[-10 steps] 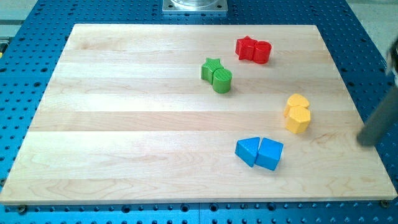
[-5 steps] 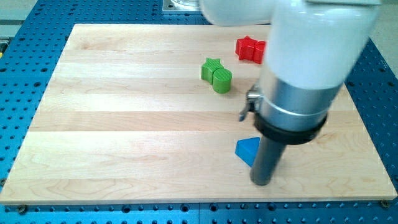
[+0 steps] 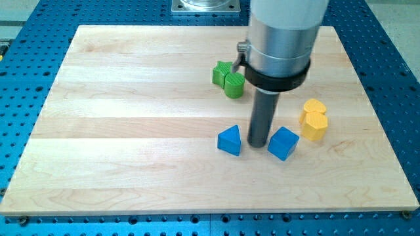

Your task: Separate cube from triangle

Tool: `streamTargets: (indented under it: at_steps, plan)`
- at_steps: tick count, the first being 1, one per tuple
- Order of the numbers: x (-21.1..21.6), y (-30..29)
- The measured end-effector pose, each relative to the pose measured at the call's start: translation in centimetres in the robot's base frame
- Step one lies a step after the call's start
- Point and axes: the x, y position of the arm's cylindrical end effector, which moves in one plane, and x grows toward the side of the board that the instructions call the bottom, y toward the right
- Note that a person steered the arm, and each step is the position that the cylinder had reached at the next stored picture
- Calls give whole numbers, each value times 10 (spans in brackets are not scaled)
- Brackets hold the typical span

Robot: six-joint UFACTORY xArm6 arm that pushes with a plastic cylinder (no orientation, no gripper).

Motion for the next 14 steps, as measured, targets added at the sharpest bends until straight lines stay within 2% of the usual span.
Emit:
streamTargets:
  at_steps: [1, 2, 3, 6, 8, 9, 10, 11, 14]
  plan:
    - [6, 23]
    - [10, 18]
    - [50, -8]
    - [50, 69]
    - [55, 98]
    - [77, 50]
    - [38, 30]
    - [23, 13]
    - [23, 33]
